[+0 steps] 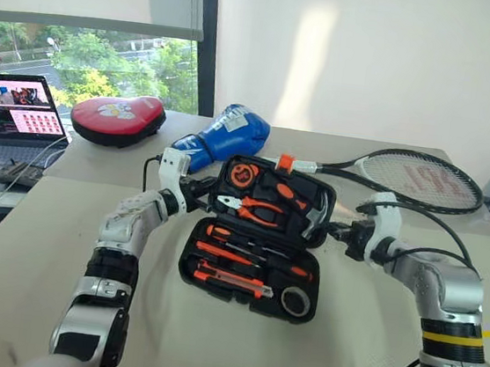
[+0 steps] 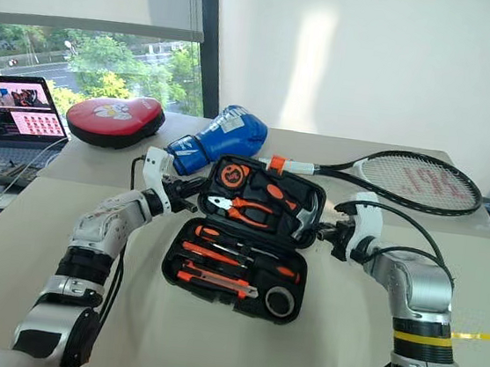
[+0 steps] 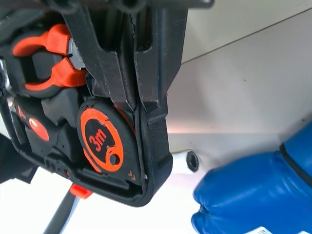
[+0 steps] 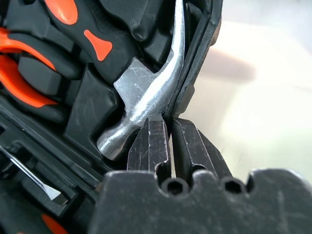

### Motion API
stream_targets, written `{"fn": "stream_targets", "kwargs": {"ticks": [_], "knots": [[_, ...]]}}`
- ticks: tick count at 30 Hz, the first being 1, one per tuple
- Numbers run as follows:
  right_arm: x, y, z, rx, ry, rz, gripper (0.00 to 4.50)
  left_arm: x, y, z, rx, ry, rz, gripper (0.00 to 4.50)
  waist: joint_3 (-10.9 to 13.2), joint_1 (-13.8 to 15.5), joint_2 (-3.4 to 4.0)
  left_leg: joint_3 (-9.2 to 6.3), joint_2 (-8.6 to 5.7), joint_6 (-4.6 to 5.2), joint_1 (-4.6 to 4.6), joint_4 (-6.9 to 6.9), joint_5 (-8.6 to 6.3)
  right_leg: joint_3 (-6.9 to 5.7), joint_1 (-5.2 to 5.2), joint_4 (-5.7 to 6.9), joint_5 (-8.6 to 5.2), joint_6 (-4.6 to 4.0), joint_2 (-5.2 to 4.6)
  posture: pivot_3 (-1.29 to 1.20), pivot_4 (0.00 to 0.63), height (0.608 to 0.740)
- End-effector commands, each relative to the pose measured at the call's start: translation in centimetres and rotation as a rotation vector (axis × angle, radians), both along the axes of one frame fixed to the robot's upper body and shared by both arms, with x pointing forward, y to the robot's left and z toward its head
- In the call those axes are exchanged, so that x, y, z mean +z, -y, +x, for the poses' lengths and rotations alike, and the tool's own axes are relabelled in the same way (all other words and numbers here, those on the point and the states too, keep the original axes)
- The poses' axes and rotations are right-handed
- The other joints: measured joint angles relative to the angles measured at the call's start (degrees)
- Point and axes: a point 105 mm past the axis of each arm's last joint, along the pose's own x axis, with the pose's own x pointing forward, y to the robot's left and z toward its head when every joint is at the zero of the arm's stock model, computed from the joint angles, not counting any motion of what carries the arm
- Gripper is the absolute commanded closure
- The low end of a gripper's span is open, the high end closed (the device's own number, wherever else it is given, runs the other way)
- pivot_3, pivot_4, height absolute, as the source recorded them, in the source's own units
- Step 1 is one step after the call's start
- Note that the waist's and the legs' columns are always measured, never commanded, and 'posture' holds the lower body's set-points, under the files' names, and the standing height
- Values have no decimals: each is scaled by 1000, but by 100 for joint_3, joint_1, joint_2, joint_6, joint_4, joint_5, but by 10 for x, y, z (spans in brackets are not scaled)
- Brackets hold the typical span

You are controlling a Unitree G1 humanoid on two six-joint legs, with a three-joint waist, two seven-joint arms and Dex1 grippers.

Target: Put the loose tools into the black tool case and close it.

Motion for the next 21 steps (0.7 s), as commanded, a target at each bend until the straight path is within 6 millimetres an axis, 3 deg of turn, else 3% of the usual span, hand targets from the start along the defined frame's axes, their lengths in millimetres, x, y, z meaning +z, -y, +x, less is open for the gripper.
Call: {"fn": "stream_targets", "kwargs": {"ticks": [1, 7, 10, 14, 21], "knots": [[57, -13, -2, 103, 353, -131, 4431, 52, 7, -18, -109, 250, 11, 4500, 0, -15, 1, 1, -1, 0, -1, -2, 0, 3, -2, -2, 1, 1, -1, 0, 150, 740], [42, -19, -32, 142, 492, -212, 4431, 28, 1, -65, -247, 352, 201, 4500, 0, -71, 1, 1, 0, -3, 6, -40, 1, -4, -5, -21, -1, 5, -2, 0, 150, 740], [34, -20, -56, 133, 576, -294, 4431, 6, -16, -83, -242, 314, 265, 4500, 1, -58, 3, 1, 0, -5, 6, -49, 0, -9, -6, -27, -4, 8, -4, 0, 150, 740], [15, -23, -83, 166, 615, -430, 4431, -8, -47, -88, -177, 257, 283, 4500, 2, -27, 5, 3, 3, -6, 17, -31, 0, -5, 10, -23, -5, 9, -5, 0, 150, 740], [-27, -25, -135, 261, 638, -669, 4500, -27, -103, -84, 26, 145, 264, 2218, 10, -20, 9, 6, 27, 28, 159, -46, -25, 7, 132, -26, -25, 0, 4, 0, 150, 740]]}}
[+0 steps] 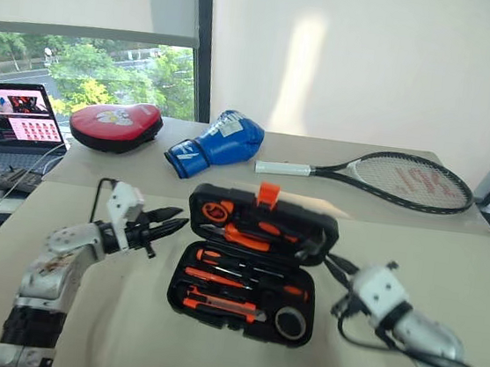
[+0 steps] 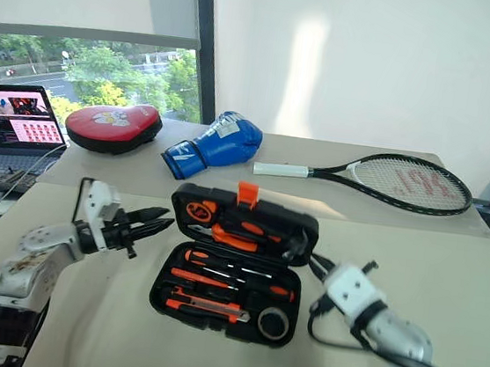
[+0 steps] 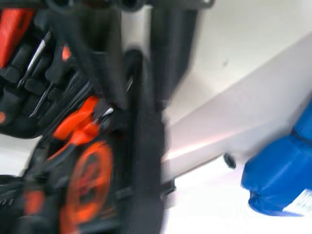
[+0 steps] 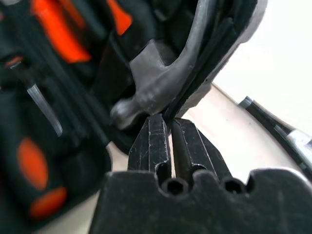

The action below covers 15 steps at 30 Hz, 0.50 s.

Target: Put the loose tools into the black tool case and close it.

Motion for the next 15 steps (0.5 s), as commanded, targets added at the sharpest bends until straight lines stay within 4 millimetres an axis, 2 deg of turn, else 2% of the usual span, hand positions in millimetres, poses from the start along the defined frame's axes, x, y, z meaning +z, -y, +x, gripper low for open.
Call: {"fn": "stream_targets", "kwargs": {"ticks": [1, 2, 4, 6, 7, 9, 13, 15], "knots": [[3, -1, -23, 32, 88, -127, 4500, 8, -27, 5, 101, 15, -32, 1714, 0, 33, 0, -3, 0, -7, 5, 0, 5, 0, 3, 7, 0, -1, 0, 0, 150, 740], [4, 2, -26, 22, 105, -145, 4500, 6, -31, 4, 103, 4, -31, 1553, 0, 63, 0, -6, 0, -10, 13, 1, 7, -2, 11, 10, 0, -2, 0, 0, 150, 740], [3, 4, -30, 18, 125, -173, 4500, 2, -35, 5, 120, -18, -31, 864, 0, 83, 0, -7, 0, -10, 34, 3, 7, -4, 33, 11, -1, -5, -1, 0, 150, 740], [-7, 10, -42, 12, 55, -180, 4500, 4, -34, 10, 108, -44, -52, 302, 0, 105, 0, -7, 0, -6, 42, 6, 5, -3, 44, 8, -1, -5, -3, 0, 150, 740], [-8, 13, -46, 4, 23, -163, 4094, 6, -31, 11, 83, -52, -56, 56, 0, 129, 0, -7, -1, -4, 42, 7, 3, -2, 44, 8, 0, -8, -5, 0, 150, 740], [-7, 19, -49, -15, -43, -112, 3591, 10, -23, 10, 22, -63, -59, 0, 0, 169, -1, -9, -1, -7, 39, 6, 4, -6, 43, 8, 3, -19, -6, 0, 150, 740], [-21, 23, -79, 10, -433, 52, 2323, 20, -8, 11, -58, -81, -64, 0, 0, 162, -1, -9, -1, -14, 33, 9, 4, -4, 47, -4, 3, -21, -7, 0, 150, 740], [-17, 19, -90, 47, -539, 96, 2471, 23, -2, 11, -86, -84, -71, 0, 0, 157, -2, -10, 1, 18, 33, 9, -15, -3, 47, -5, 3, -21, -10, 0, 150, 740]]}}
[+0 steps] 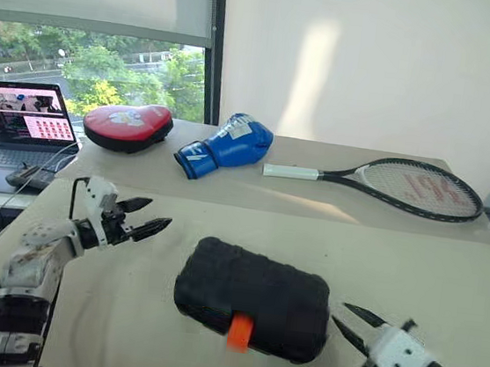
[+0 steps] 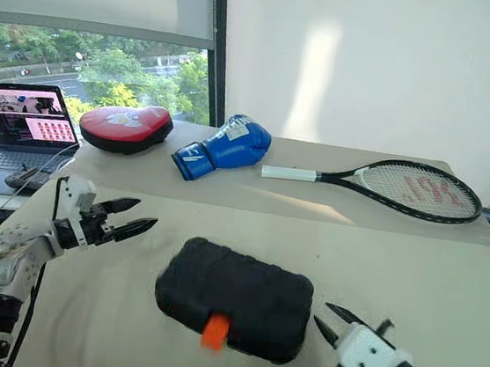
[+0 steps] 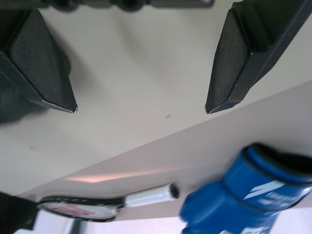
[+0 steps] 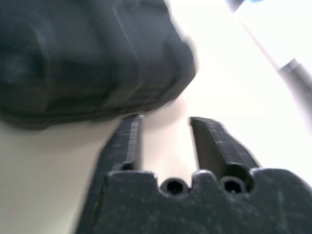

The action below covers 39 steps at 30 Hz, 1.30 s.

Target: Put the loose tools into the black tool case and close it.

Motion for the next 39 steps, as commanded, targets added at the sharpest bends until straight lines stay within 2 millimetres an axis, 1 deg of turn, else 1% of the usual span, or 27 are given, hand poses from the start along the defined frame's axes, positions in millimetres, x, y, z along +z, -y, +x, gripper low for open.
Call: {"fn": "stream_targets", "kwargs": {"ticks": [1, 2, 3, 4, 5, 6, 7, 9, 11, 13, 15, 17, 18, 20, 21, 23, 24, 25, 26, 28, 29, 31, 34, 36, 38, 39], "knots": [[18, -12, -19, 66, -153, 110, 2669, 18, 12, -1, -69, 30, -4, 0, 0, -8, -1, -2, 3, 0, 1, -2, -1, -2, 1, -1, 0, -1, 0, 0, 150, 740], [20, -19, -27, 108, -222, 156, 2724, 19, 14, -1, -76, 32, -12, 0, 1, -23, -2, -4, 4, 0, 0, -1, -1, -3, 0, -1, 0, -1, 1, 0, 150, 740], [20, -31, -38, 174, -301, 187, 3291, 21, 17, 0, -83, 31, -23, 252, 2, -43, -3, -4, 4, 0, 1, -1, -2, -1, 0, -2, 1, -2, 1, 0, 150, 740], [19, -43, -49, 243, -377, 209, 3561, 23, 20, 1, -92, 32, -29, 523, 2, -47, -4, -4, 5, 1, 3, -2, -2, 3, 1, -3, 1, -2, 0, 0, 150, 740], [19, -50, -56, 288, -430, 220, 3922, 24, 22, 2, -99, 33, -32, 766, 4, -51, -7, -5, 6, 0, 5, -1, -2, 3, 1, -2, 0, -2, 0, 0, 150, 740], [14, -57, -54, 317, -450, 204, 4332, 26, 25, 3, -103, 35, -39, 1155, 6, -46, -12, -10, 8, 0, 6, -1, -2, -1, 3, -2, -1, -1, 0, 0, 150, 740], [7, -62, -50, 327, -462, 185, 4500, 27, 29, 3, -112, 37, -43, 1551, 6, -52, -27, -13, 9, -1, 5, -1, -1, -2, 2, -2, -1, 0, 1, 0, 150, 740], [-2, -68, -41, 338, -464, 147, 4500, 29, 33, 1, -133, 45, -37, 2242, 9, -73, -47, -15, 12, -4, 6, 1, 0, -5, 3, -4, -3, 0, 4, 0, 150, 740], [-5, -74, -13, 295, -410, 160, 4500, 35, 36, -4, -151, 57, -34, 2946, 11, -81, -54, -14, 5, -4, 0, 3, 0, -1, -1, -7, -3, 0, -1, 0, 150, 740], [-5, -75, 17, 227, -342, 157, 4500, 39, 38, -8, -164, 67, -22, 3748, 14, -93, -60, -14, 6, -6, -12, 5, 1, -4, -6, -15, 1, -5, 2, 0, 150, 740], [0, -73, 37, 185, -305, 153, 4500, 42, 38, -12, -173, 70, -14, 4447, 15, -92, -59, -16, 5, -9, -25, 6, 4, -4, -17, -18, 4, -9, 3, 0, 150, 740], [3, -71, 49, 158, -284, 150, 4500, 44, 38, -13, -176, 67, -16, 4447, 15, -91, -59, -15, 3, -13, -33, 6, 7, -5, -23, -16, 4, -9, 1, 0, 150, 740], [4, -67, 62, 133, -267, 126, 4500, 45, 38, -15, -180, 69, -8, 4447, 15, -85, -59, -15, 3, -17, -34, 5, 9, -6, -22, -17, 4, -9, 1, 0, 150, 740], [12, -54, 103, 25, -188, 85, 4500, 47, 40, -18, -189, 75, 5, 4447, 17, -97, -60, -15, 3, -16, -34, 7, 9, -8, -21, -18, 5, -9, 2, 0, 150, 740], [16, -51, 120, -9, -159, 80, 4500, 48, 40, -19, -192, 76, 6, 4447, 18, -114, -59, -15, 3, -16, -33, 10, 9, -9, -21, -20, 10, -12, 4, 0, 150, 740], [22, -49, 142, -53, -126, 88, 4500, 49, 44, -21, -207, 80, 17, 4447, 25, -128, -51, -10, 3, -10, -36, 8, 16, -6, -22, -32, 27, -15, 9, 0, 150, 740], [22, -50, 146, -36, -122, 69, 4500, 48, 49, -23, -230, 81, 35, 4447, 25, -125, -50, -11, 2, -11, -44, 5, 23, -7, -28, -34, 31, -15, 12, 0, 150, 740], [22, -51, 147, -15, -126, 58, 4500, 47, 54, -25, -253, 82, 53, 4447, 26, -116, -50, -11, 2, -15, -43, 2, 26, -8, -29, -34, 31, -15, 13, 0, 150, 740], [23, -54, 143, 20, -158, 73, 4500, 45, 61, -28, -280, 78, 67, 4447, 26, -86, -48, -11, 3, -20, -46, -3, 29, -9, -33, -34, 31, -16, 18, 0, 150, 740], [26, -62, 122, 134, -227, 104, 4500, 42, 72, -30, -315, 67, 81, 4447, 26, -42, -46, -18, 3, -58, -59, -7, 51, -23, -40, -33, 30, -15, 17, 0, 150, 740], [28, -64, 114, 160, -246, 121, 4500, 38, 80, -28, -325, 64, 86, 4447, 26, -38, -45, -19, 3, -59, -73, -7, 51, -24, -49, -35, 28, -12, 18, 0, 150, 740], [30, -62, 108, 154, -251, 135, 4500, 32, 93, -25, -338, 46, 77, 4447, 24, -31, -42, -18, 0, -53, -96, -8, 48, -21, -65, -37, 26, -6, 17, 0, 150, 740], [26, -61, 99, 142, -251, 116, 4500, 14, 111, -27, -387, 20, 126, 4447, 24, -41, -42, -15, -8, -32, -129, 4, 36, -21, -75, -48, 40, 17, 16, 0, 150, 740], [25, -61, 95, 113, -252, 139, 4500, -6, 119, -28, -424, -49, 187, 4447, 24, -55, -42, -11, -11, -20, -136, 12, 29, -18, -76, -61, 47, 28, 14, 0, 150, 740], [24, -61, 94, 83, -245, 156, 4500, -28, 116, -30, -455, -113, 296, 4447, 24, -73, -42, -10, -13, -16, -135, 16, 27, -14, -73, -65, 51, 36, 14, 0, 150, 740], [24, -63, 94, 70, -246, 171, 4500, -41, 110, -28, -446, -138, 361, 4447, 24, -79, -43, -8, -13, -16, -132, 15, 27, -12, -73, -65, 51, 37, 15, 0, 150, 740]]}}
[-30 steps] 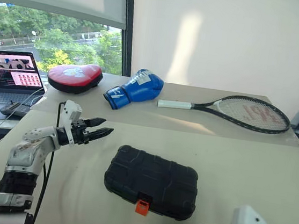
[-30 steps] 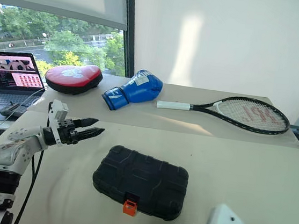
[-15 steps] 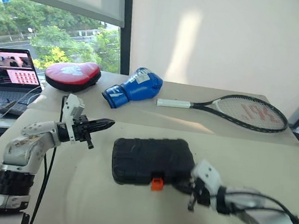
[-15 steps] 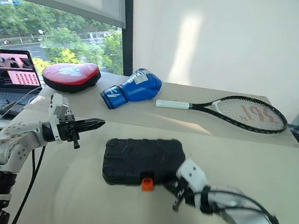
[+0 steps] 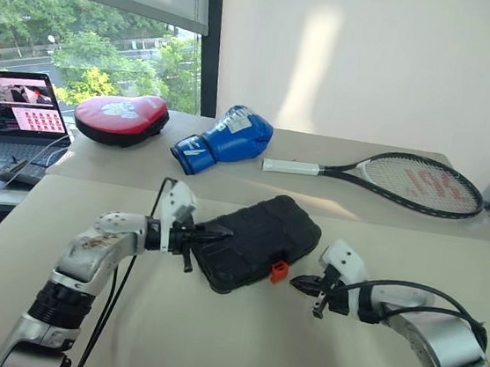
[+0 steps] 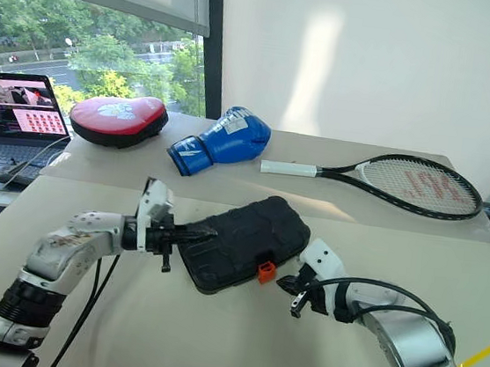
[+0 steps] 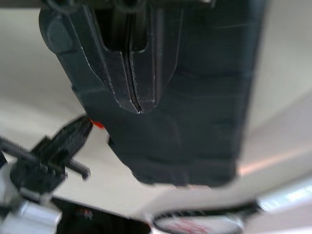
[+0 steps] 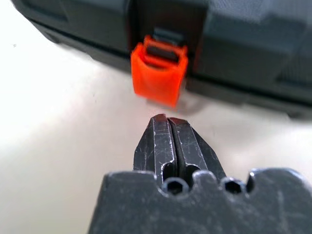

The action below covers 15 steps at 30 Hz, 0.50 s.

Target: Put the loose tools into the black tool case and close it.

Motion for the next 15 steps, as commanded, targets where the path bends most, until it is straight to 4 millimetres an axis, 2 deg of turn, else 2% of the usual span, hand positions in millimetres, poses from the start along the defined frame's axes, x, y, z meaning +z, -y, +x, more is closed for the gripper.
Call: {"fn": "stream_targets", "kwargs": {"ticks": [1, 4, 5, 8, 9, 11, 14, 15], "knots": [[14, -2, -1, -51, 50, 42, 4500, -33, -11, 4, -16, -21, 210, 4447, -2, -5, 2, 0, 2, 0, 1, 1, 0, -1, 0, -2, 0, 0, 0, 0, 150, 740], [14, -3, -5, -86, 57, 69, 4500, -43, -17, 6, -29, -31, 258, 4447, -12, -14, 21, 3, 2, 13, 44, -8, -8, 7, 29, -8, -2, -1, -1, 0, 150, 740], [12, -4, -8, -102, 47, 85, 3905, -42, -17, 6, -34, -31, 254, 4500, -12, -20, 22, 3, 6, 44, 75, -17, -27, 7, 57, -9, -7, -4, -1, 0, 150, 740], [10, -2, -10, -180, 40, 127, 3092, -42, -18, 7, -42, -26, 248, 4500, -17, -30, 29, 1, 16, 39, 104, -21, -27, 7, 74, -3, -20, -20, -1, 0, 150, 740], [9, -2, -9, -210, 40, 152, 2633, -43, -19, 7, -46, -26, 253, 4500, -18, -35, 32, 1, 17, 34, 106, -22, -24, 10, 73, 1, -20, -21, -1, 0, 150, 740], [10, -2, -4, -284, 34, 209, 2014, -45, -20, 6, -52, -24, 258, 4500, -22, -43, 38, 1, 18, 27, 114, -22, -19, 16, 75, 9, -19, -23, 0, 0, 150, 740], [8, -7, -2, -298, 16, 229, 927, -44, -21, 7, -57, -24, 258, 4500, -38, -41, 64, 0, 18, 22, 116, -22, -16, 18, 73, 13, -17, -26, 2, 0, 150, 740], [7, -9, -1, -302, 9, 236, 927, -44, -21, 7, -58, -22, 259, 4500, -41, -42, 70, 1, 17, 23, 115, -22, -16, 19, 73, 13, -17, -26, 2, 0, 150, 740]]}}
